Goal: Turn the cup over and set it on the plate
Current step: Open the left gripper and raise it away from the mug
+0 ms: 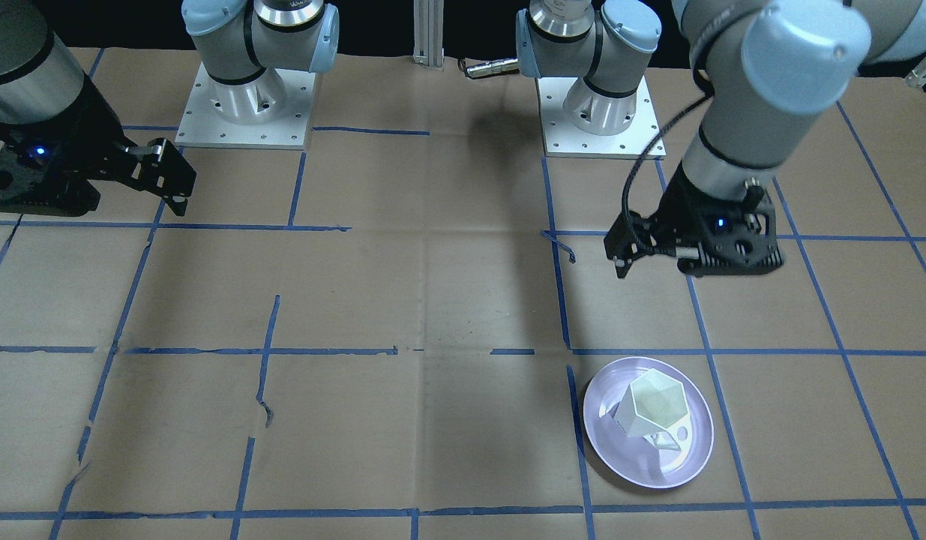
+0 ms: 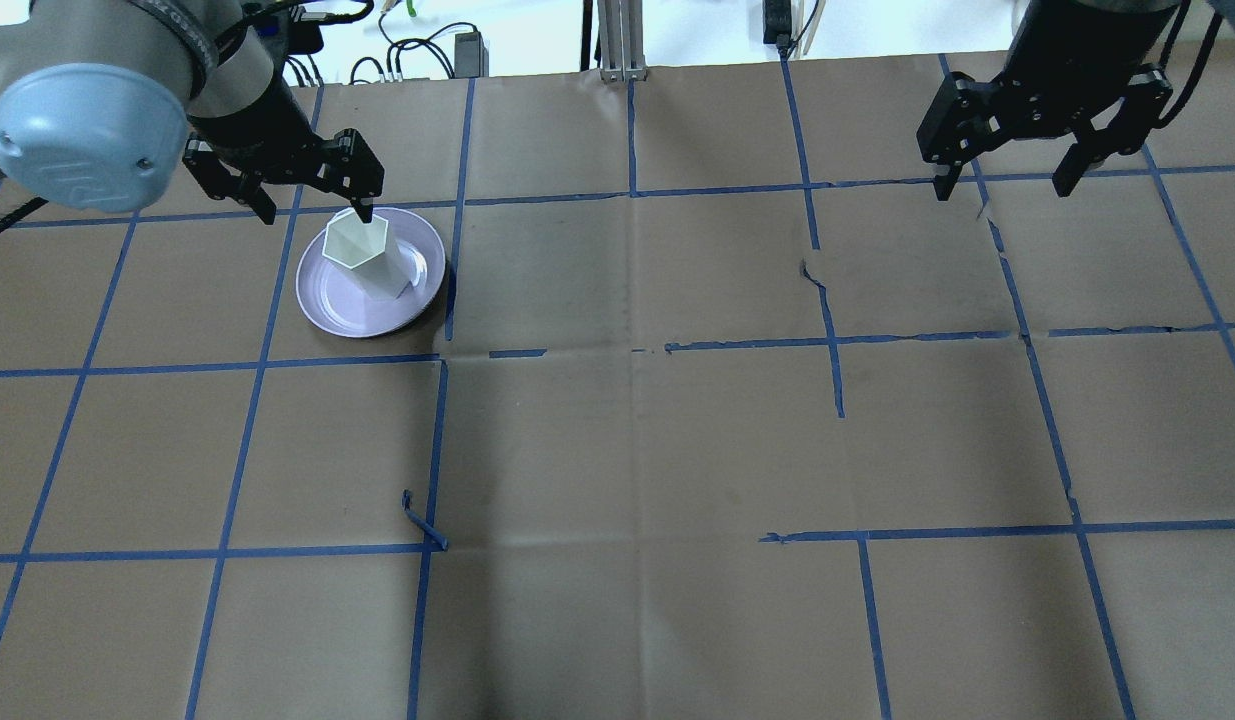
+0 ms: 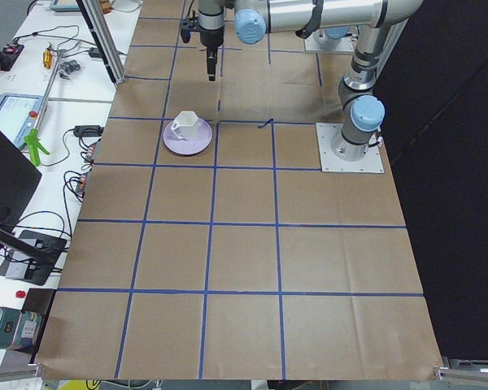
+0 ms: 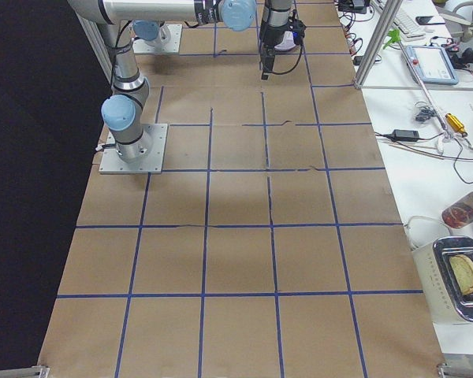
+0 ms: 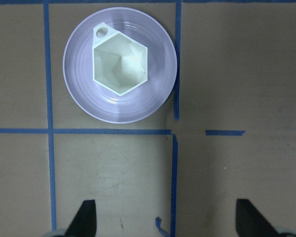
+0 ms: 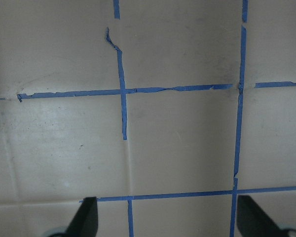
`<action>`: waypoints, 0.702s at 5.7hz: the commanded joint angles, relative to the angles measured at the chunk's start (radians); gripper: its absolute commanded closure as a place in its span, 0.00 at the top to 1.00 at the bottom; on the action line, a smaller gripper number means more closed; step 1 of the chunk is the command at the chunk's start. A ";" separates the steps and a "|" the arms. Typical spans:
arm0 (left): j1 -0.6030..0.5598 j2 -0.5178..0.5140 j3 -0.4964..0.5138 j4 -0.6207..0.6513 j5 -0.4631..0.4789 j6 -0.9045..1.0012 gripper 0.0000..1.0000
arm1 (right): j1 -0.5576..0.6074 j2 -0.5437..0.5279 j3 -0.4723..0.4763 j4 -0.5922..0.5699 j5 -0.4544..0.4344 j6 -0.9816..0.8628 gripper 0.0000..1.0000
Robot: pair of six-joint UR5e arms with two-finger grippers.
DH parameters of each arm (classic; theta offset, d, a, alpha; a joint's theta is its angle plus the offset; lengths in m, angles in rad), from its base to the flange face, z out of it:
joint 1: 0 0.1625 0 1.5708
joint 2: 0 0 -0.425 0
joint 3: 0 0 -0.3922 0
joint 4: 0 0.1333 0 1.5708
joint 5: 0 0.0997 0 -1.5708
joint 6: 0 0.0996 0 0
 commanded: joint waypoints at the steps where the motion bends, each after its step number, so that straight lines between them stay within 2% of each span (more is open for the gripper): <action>1: -0.077 0.071 0.003 -0.101 -0.002 -0.081 0.99 | 0.000 0.000 0.000 -0.001 0.000 0.000 1.00; 4: -0.077 0.085 0.003 -0.120 -0.002 -0.081 0.99 | 0.000 0.000 0.000 0.001 0.000 0.000 1.00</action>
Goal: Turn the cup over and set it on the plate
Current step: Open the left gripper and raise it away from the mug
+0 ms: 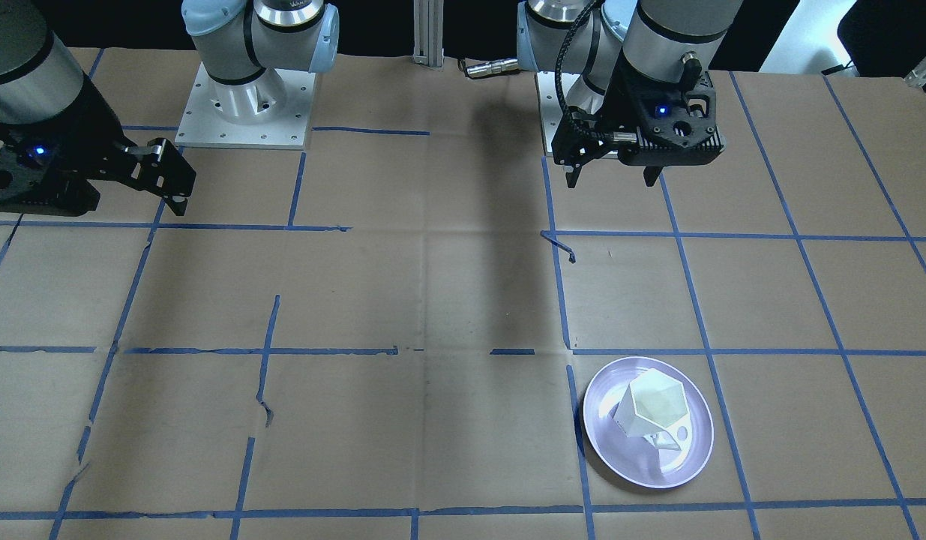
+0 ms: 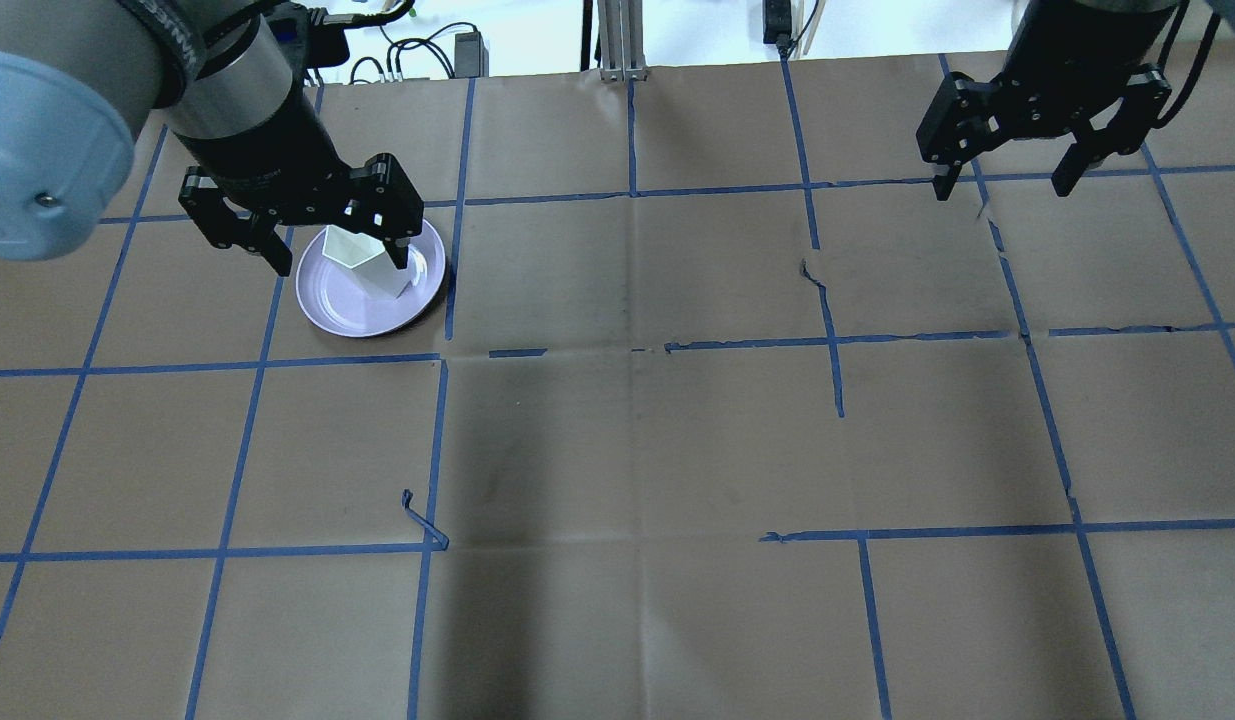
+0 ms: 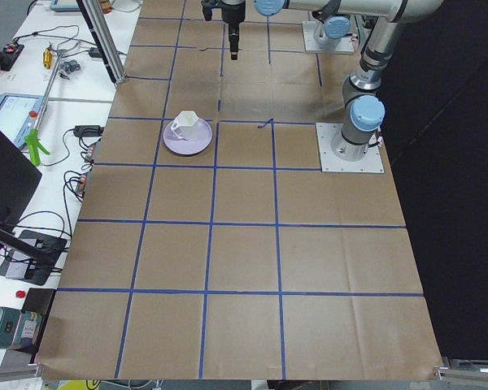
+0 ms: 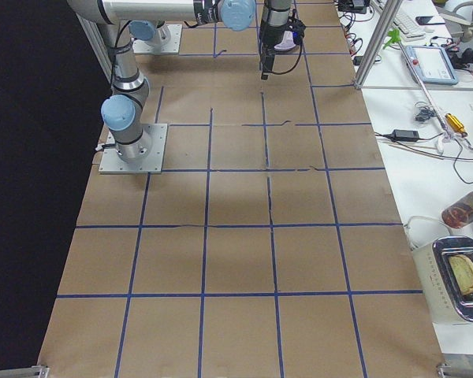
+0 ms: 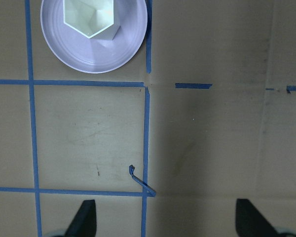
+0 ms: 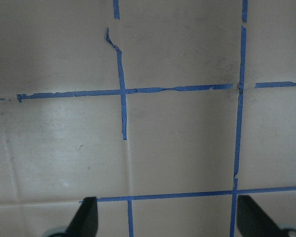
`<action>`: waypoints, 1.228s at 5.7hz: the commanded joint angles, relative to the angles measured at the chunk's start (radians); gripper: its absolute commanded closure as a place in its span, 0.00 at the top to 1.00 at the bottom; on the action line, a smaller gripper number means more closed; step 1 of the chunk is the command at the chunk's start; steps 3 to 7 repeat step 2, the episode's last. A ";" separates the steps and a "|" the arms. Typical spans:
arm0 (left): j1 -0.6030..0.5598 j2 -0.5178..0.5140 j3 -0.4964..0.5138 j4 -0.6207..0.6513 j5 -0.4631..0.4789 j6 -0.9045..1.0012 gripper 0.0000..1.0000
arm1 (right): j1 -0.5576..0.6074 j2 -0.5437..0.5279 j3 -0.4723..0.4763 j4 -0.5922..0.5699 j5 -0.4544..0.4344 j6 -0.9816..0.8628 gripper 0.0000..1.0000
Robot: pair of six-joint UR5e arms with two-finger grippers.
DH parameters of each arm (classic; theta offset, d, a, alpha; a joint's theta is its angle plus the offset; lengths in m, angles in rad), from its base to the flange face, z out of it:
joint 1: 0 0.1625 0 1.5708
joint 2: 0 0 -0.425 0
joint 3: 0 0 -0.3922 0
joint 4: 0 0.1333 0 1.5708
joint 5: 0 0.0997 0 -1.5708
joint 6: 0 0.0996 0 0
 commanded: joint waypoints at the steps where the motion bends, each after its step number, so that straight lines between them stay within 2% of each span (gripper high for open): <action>1: 0.001 0.002 0.000 -0.002 -0.003 0.000 0.99 | 0.000 0.000 0.000 0.000 0.000 0.000 1.00; 7: 0.001 0.002 0.000 -0.002 -0.005 0.000 0.99 | 0.000 0.000 0.000 0.000 0.000 0.000 1.00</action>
